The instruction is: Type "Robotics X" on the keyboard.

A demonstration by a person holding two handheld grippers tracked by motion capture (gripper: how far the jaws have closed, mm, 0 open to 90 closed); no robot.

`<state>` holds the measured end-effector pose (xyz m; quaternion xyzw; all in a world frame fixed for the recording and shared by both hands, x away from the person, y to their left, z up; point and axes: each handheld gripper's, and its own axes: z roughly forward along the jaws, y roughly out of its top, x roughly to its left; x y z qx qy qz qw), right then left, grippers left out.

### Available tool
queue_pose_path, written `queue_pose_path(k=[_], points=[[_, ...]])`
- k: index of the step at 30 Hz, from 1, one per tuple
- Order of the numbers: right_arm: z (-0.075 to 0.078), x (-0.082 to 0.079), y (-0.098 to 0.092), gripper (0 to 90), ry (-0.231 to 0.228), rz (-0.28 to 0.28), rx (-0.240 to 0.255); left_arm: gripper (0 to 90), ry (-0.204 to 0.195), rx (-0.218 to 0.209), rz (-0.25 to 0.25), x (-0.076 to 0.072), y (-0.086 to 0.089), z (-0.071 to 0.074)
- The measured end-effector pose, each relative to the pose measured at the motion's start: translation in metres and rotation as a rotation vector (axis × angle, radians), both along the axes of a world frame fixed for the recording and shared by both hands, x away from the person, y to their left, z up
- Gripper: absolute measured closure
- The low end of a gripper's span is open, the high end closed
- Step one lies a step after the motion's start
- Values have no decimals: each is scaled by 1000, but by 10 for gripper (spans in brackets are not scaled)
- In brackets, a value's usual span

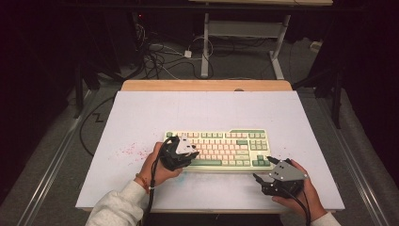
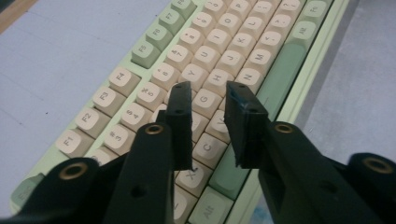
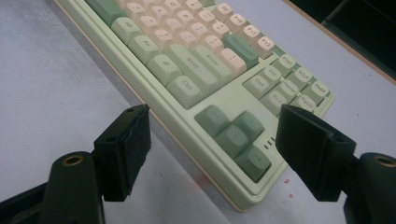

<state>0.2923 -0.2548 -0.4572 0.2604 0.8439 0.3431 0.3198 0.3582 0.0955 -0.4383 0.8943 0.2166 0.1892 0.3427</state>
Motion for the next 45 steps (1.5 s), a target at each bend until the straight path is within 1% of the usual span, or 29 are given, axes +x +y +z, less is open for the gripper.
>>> queue_pose_path(k=[1, 2, 5, 7, 9, 11, 14, 16, 17, 18, 20, 22, 24, 29, 31, 36, 38, 40, 41, 45], points=[[0, 0, 0, 269, 0, -1, 0, 652, -5, -5, 8, 0, 1, 0], [0, 0, 0, 270, 0, -2, 1, 626, -6, -7, 6, 0, 3, 0], [0, 0, 0, 269, 0, -3, 2, 547, -48, -3, 17, -3, 6, 1], [0, 0, 0, 270, 2, -5, 3, 495, -55, -14, 17, -4, 8, 1], [0, 0, -1, 269, 3, -6, 3, 458, -71, -15, 25, -5, 10, 2], [0, 0, -1, 269, 2, -5, 4, 416, -76, -24, 29, -6, 11, 1], [1, 0, -1, 270, 0, -4, 5, 356, -89, -26, 34, -7, 13, 1], [1, 0, -1, 270, 1, -2, 7, 332, -101, -17, 37, -8, 16, 1], [1, 0, -1, 269, 2, -2, 7, 317, -103, -22, 39, -8, 17, 0], [1, 1, -1, 269, 2, -3, 9, 299, -102, -16, 36, -8, 19, 0], [1, 1, -2, 270, 2, -3, 9, 272, -115, -7, 42, -9, 22, 0], [1, 1, -2, 269, 3, -5, 11, 232, -121, -11, 47, -10, 26, 1], [1, 1, -3, 269, 7, -6, 14, 211, -123, -23, 55, -10, 31, 0], [1, 2, -4, 270, 12, -11, 24, 174, -136, -16, 80, -13, 44, -1], [2, 3, -4, 271, 18, -16, 32, 174, -136, -16, 87, -14, 48, -2], [2, 4, -6, 286, 24, -22, 41, 174, -145, 2, 112, -18, 58, -7], [2, 4, -6, 301, 29, -26, 45, 178, -141, -10, 120, -20, 62, -9], [2, 4, -5, 310, 37, -26, 49, 180, -145, -10, 130, -21, 65, -10], [3, 4, -5, 314, 36, -26, 50, 181, -142, -17, 132, -22, 67, -11], [3, 5, -4, 340, 41, -23, 74, 181, -135, -13, 144, -25, 71, -15]])
